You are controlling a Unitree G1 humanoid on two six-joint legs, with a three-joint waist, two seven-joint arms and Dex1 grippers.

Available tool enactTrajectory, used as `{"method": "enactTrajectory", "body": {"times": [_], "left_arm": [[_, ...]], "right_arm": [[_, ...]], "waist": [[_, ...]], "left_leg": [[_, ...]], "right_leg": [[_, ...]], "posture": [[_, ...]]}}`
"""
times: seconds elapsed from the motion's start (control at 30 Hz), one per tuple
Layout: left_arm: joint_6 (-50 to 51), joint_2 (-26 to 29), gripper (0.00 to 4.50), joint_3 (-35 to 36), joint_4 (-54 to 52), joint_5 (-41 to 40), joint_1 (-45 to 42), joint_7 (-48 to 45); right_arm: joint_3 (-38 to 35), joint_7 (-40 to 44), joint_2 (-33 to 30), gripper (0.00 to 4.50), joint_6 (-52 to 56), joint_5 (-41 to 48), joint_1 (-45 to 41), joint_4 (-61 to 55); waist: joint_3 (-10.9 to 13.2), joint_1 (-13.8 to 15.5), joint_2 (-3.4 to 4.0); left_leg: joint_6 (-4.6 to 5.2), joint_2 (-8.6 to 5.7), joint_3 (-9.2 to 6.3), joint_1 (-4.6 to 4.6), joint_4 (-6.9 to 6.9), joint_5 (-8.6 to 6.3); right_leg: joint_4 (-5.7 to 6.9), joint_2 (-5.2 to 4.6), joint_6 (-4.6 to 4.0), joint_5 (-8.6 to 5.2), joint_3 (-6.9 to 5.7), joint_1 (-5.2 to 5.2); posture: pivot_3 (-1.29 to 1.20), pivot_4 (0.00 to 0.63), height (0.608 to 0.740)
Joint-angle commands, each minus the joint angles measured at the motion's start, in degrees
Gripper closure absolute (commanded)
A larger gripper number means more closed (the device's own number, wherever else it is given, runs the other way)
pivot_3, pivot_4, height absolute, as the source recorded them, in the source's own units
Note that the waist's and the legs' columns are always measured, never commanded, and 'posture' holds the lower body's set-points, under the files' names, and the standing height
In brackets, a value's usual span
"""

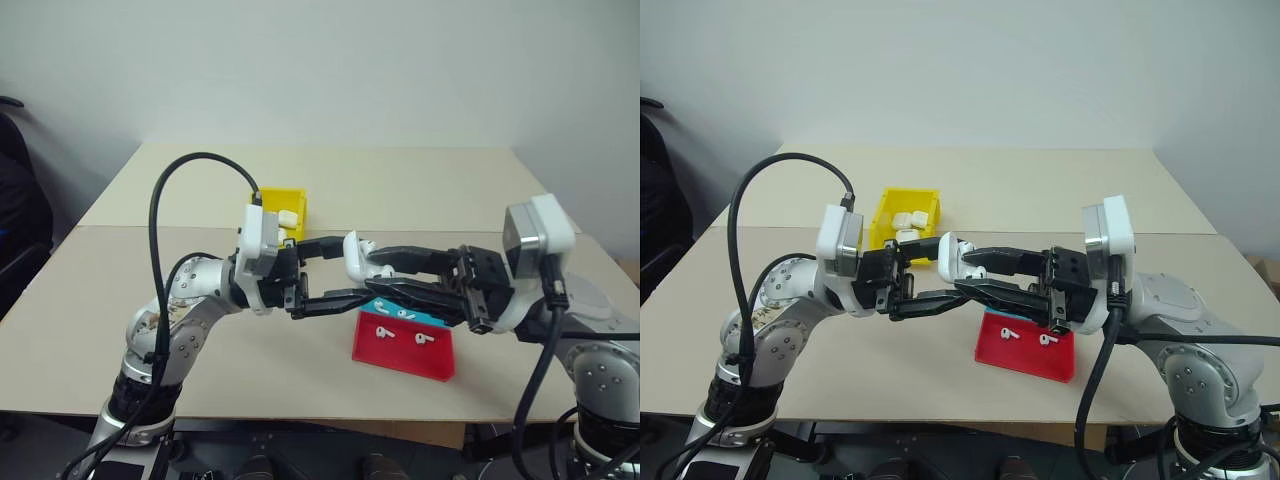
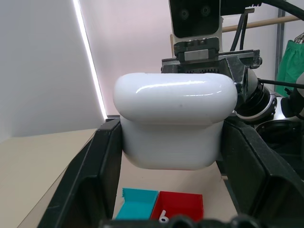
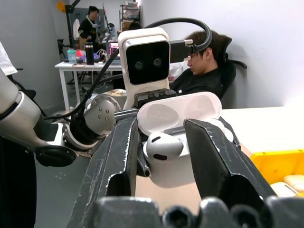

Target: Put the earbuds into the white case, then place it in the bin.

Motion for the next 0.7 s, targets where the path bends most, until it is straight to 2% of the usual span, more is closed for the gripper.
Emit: {"method": "enactTrajectory", "body": {"times": [0.03,0.43,0.7], "left_arm": [[-1.71,0.06,1.72,0.79,-0.4,0.16,-0.03,-0.5],[-2.18,0.16,1.72,0.57,0.04,0.05,0.92,-1.28],[-2.46,-0.29,1.72,0.6,0.07,-0.05,1.05,-1.32]], "right_arm": [[-2.2,1.26,-1.32,2.52,-1.85,1.88,-0.07,-0.8],[-3.45,2.97,-1.07,2.52,-6.12,0.75,0.3,0.06],[-5.93,2.39,-3.74,2.52,-7.55,-1.36,1.45,2.61]], "waist": [[0.0,0.0,0.0],[0.0,0.0,0.0],[0.0,0.01,0.0]], "left_leg": [[0.0,0.0,0.0,0.0,0.0,0.0],[0.0,0.0,0.0,0.0,0.0,0.0],[0.0,0.0,0.0,0.01,0.0,0.0]], "right_leg": [[0.0,0.0,0.0,0.0,0.0,0.0],[0.0,0.0,0.0,0.0,0.0,0.0],[0.0,0.0,0.0,0.0,0.0,0.01]], "posture": [[0.0,0.15,0.74],[0.0,0.15,0.74],[0.0,0.15,0.74]]}}
